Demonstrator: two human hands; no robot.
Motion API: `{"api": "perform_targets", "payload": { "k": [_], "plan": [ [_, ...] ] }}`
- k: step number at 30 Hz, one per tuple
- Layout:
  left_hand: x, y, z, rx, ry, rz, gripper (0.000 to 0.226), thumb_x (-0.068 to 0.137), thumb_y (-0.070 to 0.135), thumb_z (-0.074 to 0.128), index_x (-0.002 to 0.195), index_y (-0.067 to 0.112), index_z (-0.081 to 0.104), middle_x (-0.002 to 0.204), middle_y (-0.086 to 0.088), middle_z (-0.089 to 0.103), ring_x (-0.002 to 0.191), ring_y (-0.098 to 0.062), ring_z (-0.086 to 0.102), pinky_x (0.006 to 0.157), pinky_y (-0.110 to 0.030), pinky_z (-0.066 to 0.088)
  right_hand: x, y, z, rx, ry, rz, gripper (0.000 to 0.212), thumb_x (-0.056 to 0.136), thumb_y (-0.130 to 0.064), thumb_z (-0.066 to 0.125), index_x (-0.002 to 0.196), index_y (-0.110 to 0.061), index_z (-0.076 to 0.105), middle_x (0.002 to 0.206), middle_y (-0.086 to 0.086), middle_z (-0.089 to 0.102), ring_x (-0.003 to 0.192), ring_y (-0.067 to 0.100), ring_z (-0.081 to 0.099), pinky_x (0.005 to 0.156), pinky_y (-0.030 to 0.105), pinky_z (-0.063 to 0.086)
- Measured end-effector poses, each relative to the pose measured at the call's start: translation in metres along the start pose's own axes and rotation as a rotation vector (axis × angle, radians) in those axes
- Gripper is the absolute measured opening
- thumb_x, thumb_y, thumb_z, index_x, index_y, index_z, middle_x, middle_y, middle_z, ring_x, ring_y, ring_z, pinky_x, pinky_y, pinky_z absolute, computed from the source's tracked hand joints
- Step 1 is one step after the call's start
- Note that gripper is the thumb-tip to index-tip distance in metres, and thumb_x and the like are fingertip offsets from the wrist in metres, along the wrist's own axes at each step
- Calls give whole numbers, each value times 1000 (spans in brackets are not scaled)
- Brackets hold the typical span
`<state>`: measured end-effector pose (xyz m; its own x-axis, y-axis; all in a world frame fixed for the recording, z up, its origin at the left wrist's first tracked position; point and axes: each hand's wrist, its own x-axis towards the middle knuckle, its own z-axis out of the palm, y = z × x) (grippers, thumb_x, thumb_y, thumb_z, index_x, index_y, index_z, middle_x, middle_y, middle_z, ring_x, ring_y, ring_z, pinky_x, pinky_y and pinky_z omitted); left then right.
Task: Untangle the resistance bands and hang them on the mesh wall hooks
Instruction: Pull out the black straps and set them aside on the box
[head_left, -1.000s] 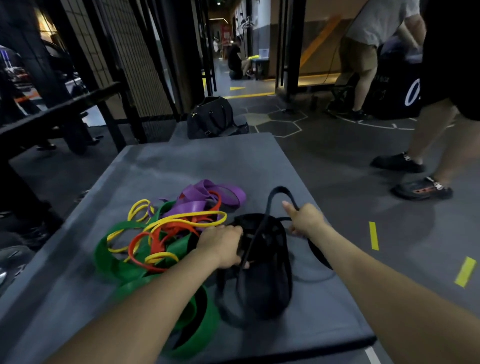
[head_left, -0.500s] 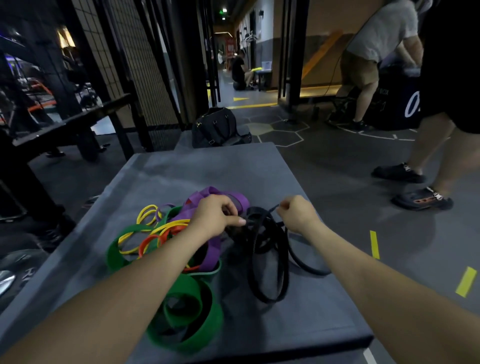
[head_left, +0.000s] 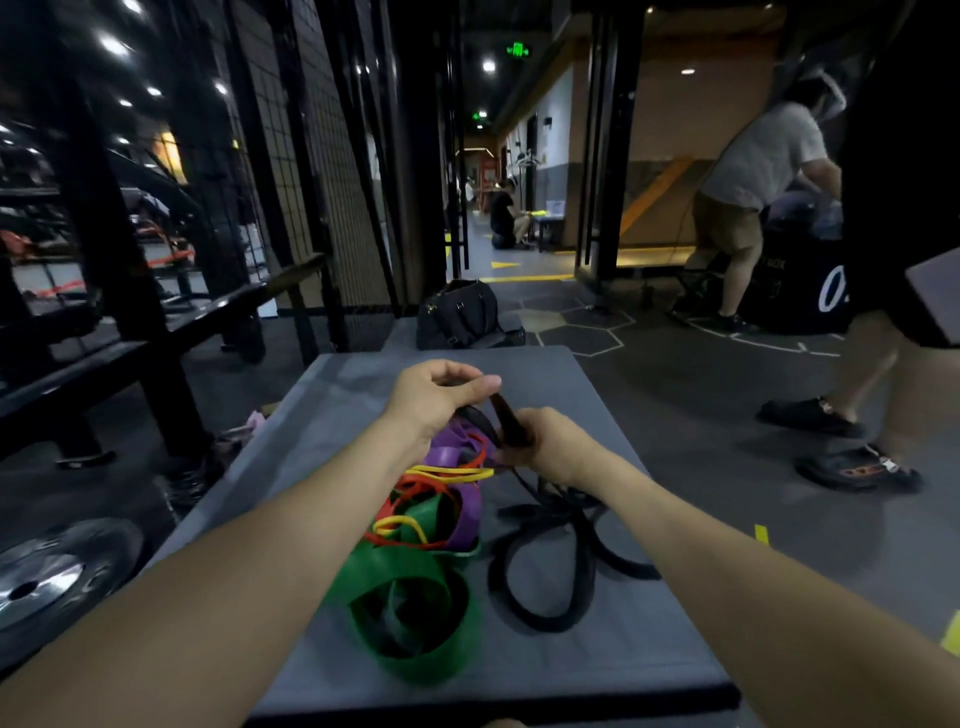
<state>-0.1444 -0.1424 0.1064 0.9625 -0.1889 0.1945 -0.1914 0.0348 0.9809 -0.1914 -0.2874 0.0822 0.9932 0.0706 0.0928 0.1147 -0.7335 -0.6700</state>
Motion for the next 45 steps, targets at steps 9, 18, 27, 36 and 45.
{"api": "perform_targets", "payload": {
  "k": [9, 18, 27, 36, 45],
  "plan": [
    [-54, 38, -42, -12, -61, 86, 23, 78, 2, 69, 86, 21, 59, 88, 2, 61, 86, -12, 58, 77, -24, 45, -37, -58, -5, -93, 136, -75, 20, 95, -18, 51, 103, -3, 62, 102, 13, 67, 99, 27, 61, 72, 27, 40],
    [-94, 44, -35, -95, 51, 101, 31, 78, 4, 71, 105, 9, 58, 84, 0, 59, 77, -10, 55, 59, -11, 48, -86, -98, 13, -218, 83, -150, 13, 95, -15, 47, 86, -7, 54, 85, 9, 59, 78, 22, 53, 60, 28, 34],
    [-129, 52, -48, -116, 70, 93, 19, 82, 6, 66, 70, 18, 61, 70, 2, 59, 82, -18, 53, 95, -43, 44, -112, -118, 22, -313, 50, -195, 32, 93, -18, 51, 63, -25, 43, 64, -8, 48, 68, 15, 47, 48, 12, 29],
    [-98, 55, -42, -106, 84, 35, 12, 80, 8, 69, 80, 15, 60, 79, -1, 59, 93, -23, 54, 104, -49, 41, -82, -98, 7, -275, 94, -251, 37, 93, -18, 52, 58, -25, 40, 63, -6, 49, 69, 19, 50, 48, 18, 30],
    [-18, -1, -3, 35, 29, -29, 15, 85, 3, 64, 96, 11, 58, 85, 2, 59, 80, -9, 55, 73, -23, 46, -1, -18, -6, -303, 127, -46, 18, 94, -16, 48, 79, -7, 53, 101, 20, 63, 94, 35, 58, 67, 31, 38]
  ]
}}
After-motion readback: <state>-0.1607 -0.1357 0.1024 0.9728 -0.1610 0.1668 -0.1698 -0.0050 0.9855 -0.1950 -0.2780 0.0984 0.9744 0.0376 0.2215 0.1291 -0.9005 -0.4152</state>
